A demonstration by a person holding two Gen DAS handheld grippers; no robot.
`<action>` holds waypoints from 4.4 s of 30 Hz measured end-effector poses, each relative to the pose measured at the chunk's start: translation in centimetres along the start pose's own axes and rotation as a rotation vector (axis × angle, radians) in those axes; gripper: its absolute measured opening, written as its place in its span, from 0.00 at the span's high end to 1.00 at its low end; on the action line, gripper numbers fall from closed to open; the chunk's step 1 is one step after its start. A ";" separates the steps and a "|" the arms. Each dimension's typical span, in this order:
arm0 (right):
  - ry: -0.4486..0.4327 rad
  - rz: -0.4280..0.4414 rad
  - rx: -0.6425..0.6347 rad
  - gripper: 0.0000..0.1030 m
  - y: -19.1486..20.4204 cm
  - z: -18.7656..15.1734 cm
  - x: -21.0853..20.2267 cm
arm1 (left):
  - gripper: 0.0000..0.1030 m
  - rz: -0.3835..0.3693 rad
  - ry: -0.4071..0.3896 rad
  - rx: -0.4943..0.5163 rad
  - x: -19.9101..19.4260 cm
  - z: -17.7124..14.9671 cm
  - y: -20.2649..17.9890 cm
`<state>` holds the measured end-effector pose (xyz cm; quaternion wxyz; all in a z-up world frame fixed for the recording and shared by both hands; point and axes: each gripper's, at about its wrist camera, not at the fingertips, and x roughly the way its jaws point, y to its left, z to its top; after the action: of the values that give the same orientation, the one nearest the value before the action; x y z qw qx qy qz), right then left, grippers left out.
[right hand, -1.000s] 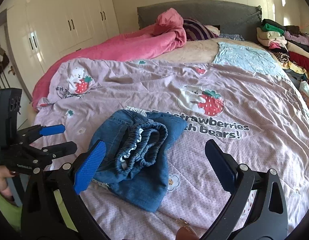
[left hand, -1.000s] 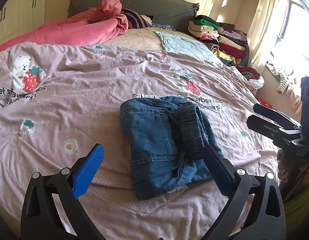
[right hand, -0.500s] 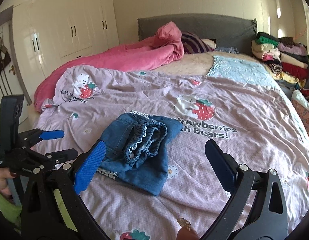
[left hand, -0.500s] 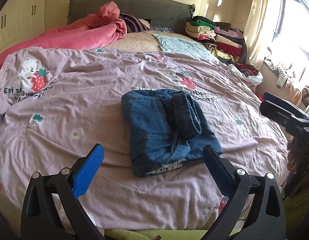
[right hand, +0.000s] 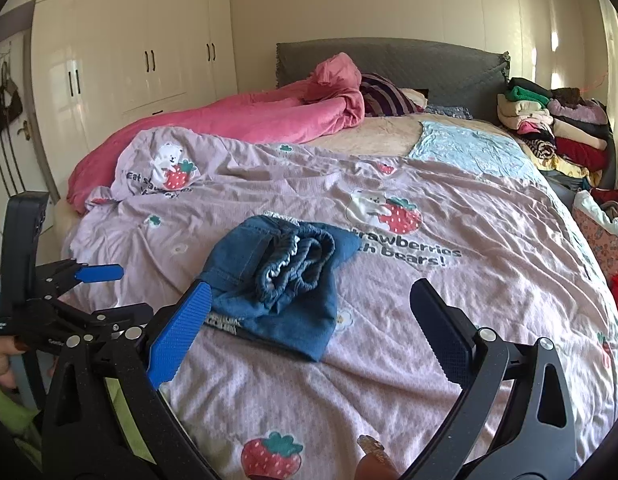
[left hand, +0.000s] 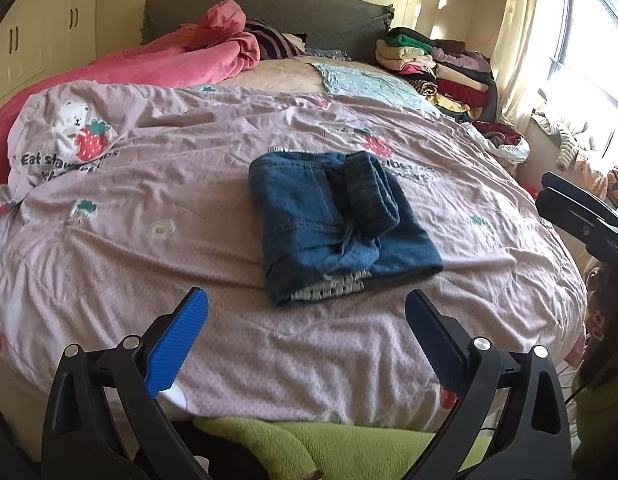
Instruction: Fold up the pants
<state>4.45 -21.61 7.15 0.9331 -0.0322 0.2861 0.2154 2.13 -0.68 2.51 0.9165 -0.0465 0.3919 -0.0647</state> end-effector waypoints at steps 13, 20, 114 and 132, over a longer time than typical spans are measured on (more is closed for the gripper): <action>0.046 -0.009 -0.003 0.09 0.4 -3.2 -0.5 | 0.04 0.011 0.021 -0.010 -0.3 -2.5 0.2; 0.097 -0.008 0.014 0.09 0.9 -5.1 0.5 | 0.04 0.021 0.040 -0.040 0.0 -3.4 0.9; 0.153 -0.042 0.057 0.09 0.8 -6.6 1.7 | 0.04 0.071 0.111 -0.057 1.1 -4.9 1.6; 0.192 -0.120 0.123 0.09 -1.9 -7.2 2.5 | 0.04 0.127 0.106 -0.136 1.5 -4.6 4.3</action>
<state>3.39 -23.72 -0.30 0.9128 -0.0122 0.3845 0.1374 0.18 3.19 -2.35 0.8915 -0.0802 0.4455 0.0178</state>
